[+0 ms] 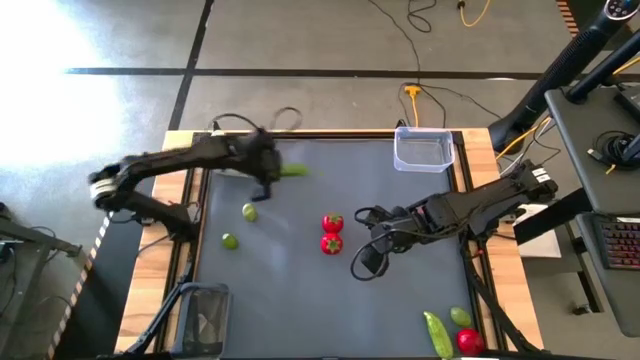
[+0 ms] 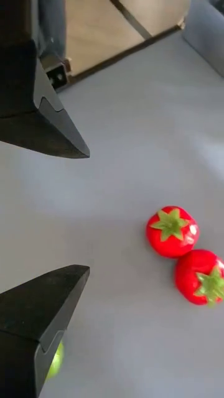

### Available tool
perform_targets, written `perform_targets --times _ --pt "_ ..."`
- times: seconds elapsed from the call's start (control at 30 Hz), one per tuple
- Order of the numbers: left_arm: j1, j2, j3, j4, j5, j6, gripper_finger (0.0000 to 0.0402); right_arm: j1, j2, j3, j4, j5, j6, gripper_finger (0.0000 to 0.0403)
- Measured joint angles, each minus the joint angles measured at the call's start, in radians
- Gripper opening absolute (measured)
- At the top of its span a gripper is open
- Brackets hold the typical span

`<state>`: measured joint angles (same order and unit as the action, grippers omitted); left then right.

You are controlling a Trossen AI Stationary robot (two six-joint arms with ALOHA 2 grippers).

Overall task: Sort produce into baskets
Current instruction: Put the top cucumber into the white bin

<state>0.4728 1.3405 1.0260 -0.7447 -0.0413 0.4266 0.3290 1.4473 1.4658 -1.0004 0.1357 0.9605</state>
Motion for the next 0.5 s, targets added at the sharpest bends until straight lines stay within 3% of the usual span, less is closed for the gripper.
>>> perform_targets --times 0.23,0.33,0.5 --pt "0.216 -0.122 -0.012 -0.246 -0.123 0.104 0.0143 -0.009 0.035 -0.002 0.040 0.066 -0.032 0.0286" --pt "0.301 -0.100 -0.012 -0.255 -0.208 0.089 0.0143 -0.009 0.064 -0.003 0.079 0.030 -0.031 0.0286" --pt "0.363 0.014 -0.007 -0.271 -0.178 0.054 0.0143 -0.009 0.108 -0.003 0.088 -0.049 -0.033 0.0286"
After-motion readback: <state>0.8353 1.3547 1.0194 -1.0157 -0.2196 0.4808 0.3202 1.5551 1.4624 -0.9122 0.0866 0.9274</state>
